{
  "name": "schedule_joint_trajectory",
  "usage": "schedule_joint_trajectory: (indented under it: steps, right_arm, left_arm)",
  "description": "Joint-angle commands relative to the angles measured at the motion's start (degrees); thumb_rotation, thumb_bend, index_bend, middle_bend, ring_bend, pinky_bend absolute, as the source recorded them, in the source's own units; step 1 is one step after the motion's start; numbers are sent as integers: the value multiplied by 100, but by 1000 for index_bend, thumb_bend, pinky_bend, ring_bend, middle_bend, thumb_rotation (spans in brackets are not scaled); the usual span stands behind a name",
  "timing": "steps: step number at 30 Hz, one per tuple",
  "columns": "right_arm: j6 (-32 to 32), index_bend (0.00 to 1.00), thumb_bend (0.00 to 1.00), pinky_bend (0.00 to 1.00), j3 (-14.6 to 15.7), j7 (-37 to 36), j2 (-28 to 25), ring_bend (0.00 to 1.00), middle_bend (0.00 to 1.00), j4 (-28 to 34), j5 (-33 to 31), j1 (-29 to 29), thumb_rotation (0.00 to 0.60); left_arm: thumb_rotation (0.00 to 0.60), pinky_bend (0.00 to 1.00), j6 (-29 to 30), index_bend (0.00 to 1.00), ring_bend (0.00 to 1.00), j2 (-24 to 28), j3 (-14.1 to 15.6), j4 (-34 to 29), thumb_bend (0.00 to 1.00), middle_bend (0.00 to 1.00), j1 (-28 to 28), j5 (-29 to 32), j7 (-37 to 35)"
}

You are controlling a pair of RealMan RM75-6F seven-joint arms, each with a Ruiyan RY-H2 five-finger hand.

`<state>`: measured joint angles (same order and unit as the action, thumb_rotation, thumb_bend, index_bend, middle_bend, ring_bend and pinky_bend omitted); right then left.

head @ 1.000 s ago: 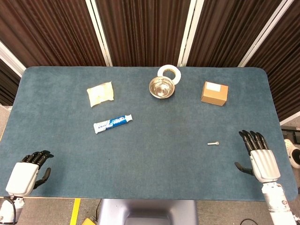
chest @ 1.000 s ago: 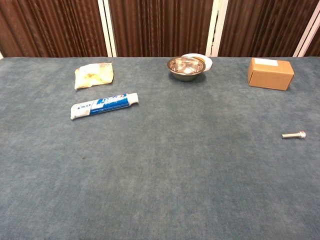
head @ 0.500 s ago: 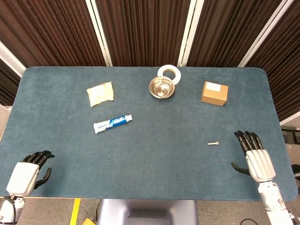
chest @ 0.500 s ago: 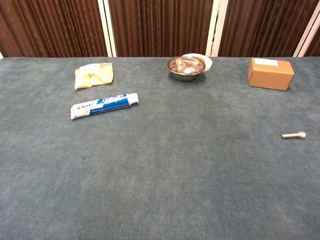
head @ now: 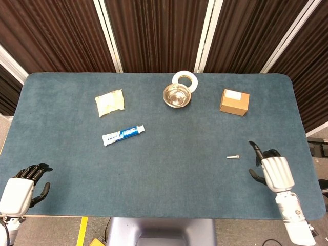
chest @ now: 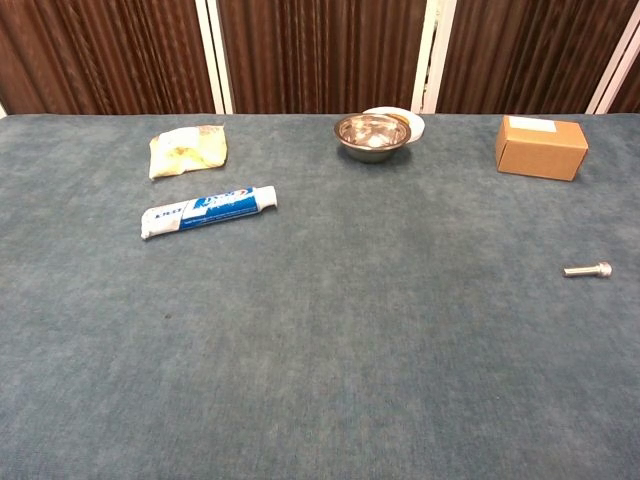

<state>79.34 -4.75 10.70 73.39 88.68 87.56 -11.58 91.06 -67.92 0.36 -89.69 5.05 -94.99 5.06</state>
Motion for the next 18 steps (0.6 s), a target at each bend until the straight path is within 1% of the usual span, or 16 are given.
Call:
schedule_joint_trajectory:
  steps: [1, 3, 5, 8, 12, 15, 18]
  right_arm:
    - [-656, 318, 368, 641, 24, 204, -93, 740, 846, 171, -137, -338, 600]
    - [-1119, 325, 368, 665, 59, 268, -198, 763, 868, 302, -280, -527, 600]
    - [-1405, 328, 368, 677, 62, 499, -214, 774, 878, 331, -402, -673, 600]
    - [-1567, 329, 368, 689, 32, 830, -68, 785, 888, 238, -565, -796, 600]
    - [-1670, 340, 368, 710, -22, 1017, 118, 804, 905, 126, -772, -899, 600]
    - [-1732, 375, 368, 730, -33, 1120, 260, 820, 920, 2, -861, -974, 600]
    - [-1743, 462, 415, 748, -29, 1146, 402, 837, 933, -198, -816, -1058, 600]
  left_arm:
    - [600, 421, -71, 346, 293, -12, 0, -3, 451, 288, 12, 37, 89]
    - [600, 421, -90, 346, 293, -11, 11, -20, 451, 288, 14, 26, 133]
    - [600, 421, -70, 346, 293, -3, 14, -33, 452, 288, 8, 0, 151]
    - [600, 421, -30, 347, 293, 3, 4, -43, 452, 288, -8, -6, 121]
    - [600, 421, -20, 348, 294, 12, -9, -35, 452, 288, -19, 18, 73]
    - [600, 421, -27, 349, 294, 10, -12, -30, 452, 288, -18, 19, 56]
    - [600, 421, -27, 349, 294, 10, -12, -29, 452, 288, -15, 2, 63]
